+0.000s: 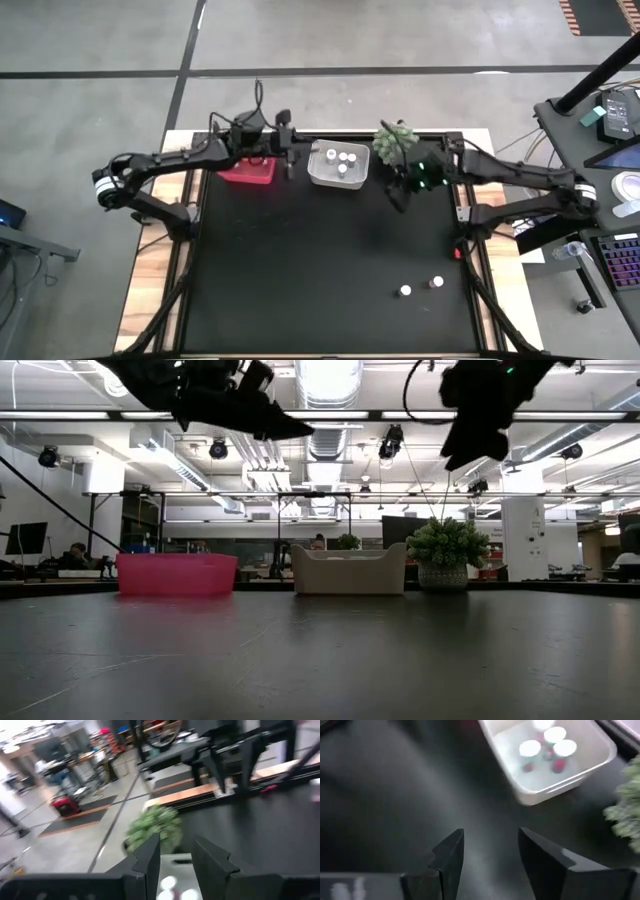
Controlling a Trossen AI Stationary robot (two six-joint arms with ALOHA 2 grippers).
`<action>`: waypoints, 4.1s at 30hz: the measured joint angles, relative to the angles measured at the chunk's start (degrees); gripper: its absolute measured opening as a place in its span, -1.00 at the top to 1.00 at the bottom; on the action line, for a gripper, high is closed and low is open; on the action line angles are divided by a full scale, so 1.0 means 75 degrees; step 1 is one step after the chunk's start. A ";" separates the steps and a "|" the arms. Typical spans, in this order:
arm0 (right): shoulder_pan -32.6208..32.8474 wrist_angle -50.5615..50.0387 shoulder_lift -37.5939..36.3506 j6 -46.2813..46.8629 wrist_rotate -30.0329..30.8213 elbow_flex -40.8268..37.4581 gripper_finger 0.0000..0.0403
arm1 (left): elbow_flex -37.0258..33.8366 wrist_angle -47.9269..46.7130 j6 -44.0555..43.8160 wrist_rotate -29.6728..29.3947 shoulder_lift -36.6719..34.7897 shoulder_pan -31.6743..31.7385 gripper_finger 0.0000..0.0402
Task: Pick and place medicine bottles into bin by pill shape (circle, oval)
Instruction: Put the blue capsule bottle into the white bin
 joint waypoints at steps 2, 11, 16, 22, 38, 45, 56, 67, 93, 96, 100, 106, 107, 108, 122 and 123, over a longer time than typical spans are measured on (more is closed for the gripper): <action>0.0564 0.0017 -0.0349 0.0170 0.0393 -0.0240 0.14 | 0.0003 0.0003 -0.0002 0.0000 0.0000 -0.0392 0.55; 0.2446 0.2594 -0.2108 -0.1231 0.2411 -0.2257 0.25 | 0.0043 0.0213 -0.0275 -0.0009 -0.0020 -0.1997 0.55; 0.2476 0.5263 -0.3057 -0.3242 0.2187 -0.3609 0.32 | 0.0073 0.0719 -0.1138 -0.0391 -0.0015 -0.2705 0.55; 0.2476 0.7169 -0.4047 -0.4109 0.1622 -0.4720 0.40 | 0.0076 0.0912 -0.1909 -0.1798 -0.0012 -0.3578 0.55; 0.2493 0.8365 -0.5913 -0.3244 0.1102 -0.6012 0.48 | 0.1477 0.0745 -0.3619 -0.2646 0.1676 -0.4860 0.55; 0.2806 0.8324 -0.6245 -0.2604 0.0231 -0.6054 0.48 | 0.3472 -0.1144 -0.3593 -0.2640 0.3372 -0.5204 0.55; 0.3192 0.8351 -0.6253 -0.2864 0.0224 -0.6092 0.48 | 0.5549 -0.1069 -0.3590 -0.2611 0.5856 -0.5359 0.55; 0.3190 0.8331 -0.6238 -0.3135 0.0292 -0.6092 0.48 | 0.7236 -0.0855 -0.3150 -0.0912 0.7742 -0.5412 0.55; 0.3190 0.8188 -0.6235 -0.3013 0.0300 -0.6092 0.48 | 0.7090 -0.0483 -0.3178 -0.0705 0.7761 -0.5412 0.30; 0.3190 0.8182 -0.6235 -0.3016 0.0300 -0.6092 0.48 | 0.7085 -0.0497 -0.3179 -0.0785 0.7761 -0.5412 0.13; 0.3190 0.8181 -0.6235 -0.3059 0.0300 -0.6092 0.48 | 0.7012 -0.0484 -0.3179 -0.0886 0.7758 -0.5406 -0.04; 0.3190 0.8179 -0.6235 -0.3066 0.0300 -0.6092 0.48 | 0.6837 -0.0169 -0.3167 -0.0812 0.7758 -0.5387 -0.10; 0.3190 0.8178 -0.6235 -0.3066 0.0300 -0.6092 0.48 | 0.6837 -0.0154 -0.3145 -0.0765 0.7758 -0.5386 -0.11; 0.3188 0.8176 -0.6235 -0.3066 0.0300 -0.6092 0.48 | 0.6834 -0.0096 -0.3126 -0.0748 0.7758 -0.5386 -0.11; 0.3195 0.7999 -0.6185 -0.2016 0.0283 -0.6086 0.48 | 0.6843 0.0208 -0.2772 -0.2271 0.8128 -0.5873 -0.10; 0.3208 0.7725 -0.6201 -0.1953 0.0280 -0.6086 0.48 | 0.6841 0.0228 -0.2886 -0.2499 0.8189 -0.5896 -0.10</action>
